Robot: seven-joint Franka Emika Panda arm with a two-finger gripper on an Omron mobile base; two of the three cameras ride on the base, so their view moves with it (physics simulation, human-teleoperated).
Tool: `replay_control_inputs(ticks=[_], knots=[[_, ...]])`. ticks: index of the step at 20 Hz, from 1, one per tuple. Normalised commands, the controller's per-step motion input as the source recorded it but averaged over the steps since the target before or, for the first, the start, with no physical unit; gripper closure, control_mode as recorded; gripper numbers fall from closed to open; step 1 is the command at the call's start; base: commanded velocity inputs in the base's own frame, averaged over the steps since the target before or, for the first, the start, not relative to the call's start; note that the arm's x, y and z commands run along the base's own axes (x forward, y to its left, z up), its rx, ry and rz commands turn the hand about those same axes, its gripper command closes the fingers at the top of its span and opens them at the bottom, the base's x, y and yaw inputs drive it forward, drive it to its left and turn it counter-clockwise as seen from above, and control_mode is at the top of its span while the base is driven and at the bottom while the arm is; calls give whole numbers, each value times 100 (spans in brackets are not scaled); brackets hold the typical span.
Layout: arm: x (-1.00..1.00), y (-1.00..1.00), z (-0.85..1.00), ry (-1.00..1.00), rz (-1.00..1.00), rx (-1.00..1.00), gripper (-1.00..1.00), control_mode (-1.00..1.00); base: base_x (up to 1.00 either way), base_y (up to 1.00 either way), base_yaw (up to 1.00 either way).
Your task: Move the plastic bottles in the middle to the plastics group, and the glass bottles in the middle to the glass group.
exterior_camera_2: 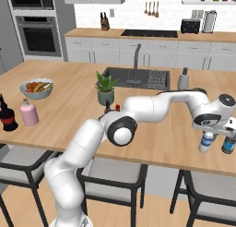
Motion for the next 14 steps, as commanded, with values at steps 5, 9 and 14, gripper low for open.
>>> replay_control_inputs(ticks=[5, 9, 14], knots=[[0, 0, 0, 0, 0, 0, -100, -100, 0, 0, 0], [0, 0, 0, 0, 0, 0, -100, -100, 0, 0, 0], [0, 0, 0, 0, 0, 0, -100, -100, 0, 0, 0]])
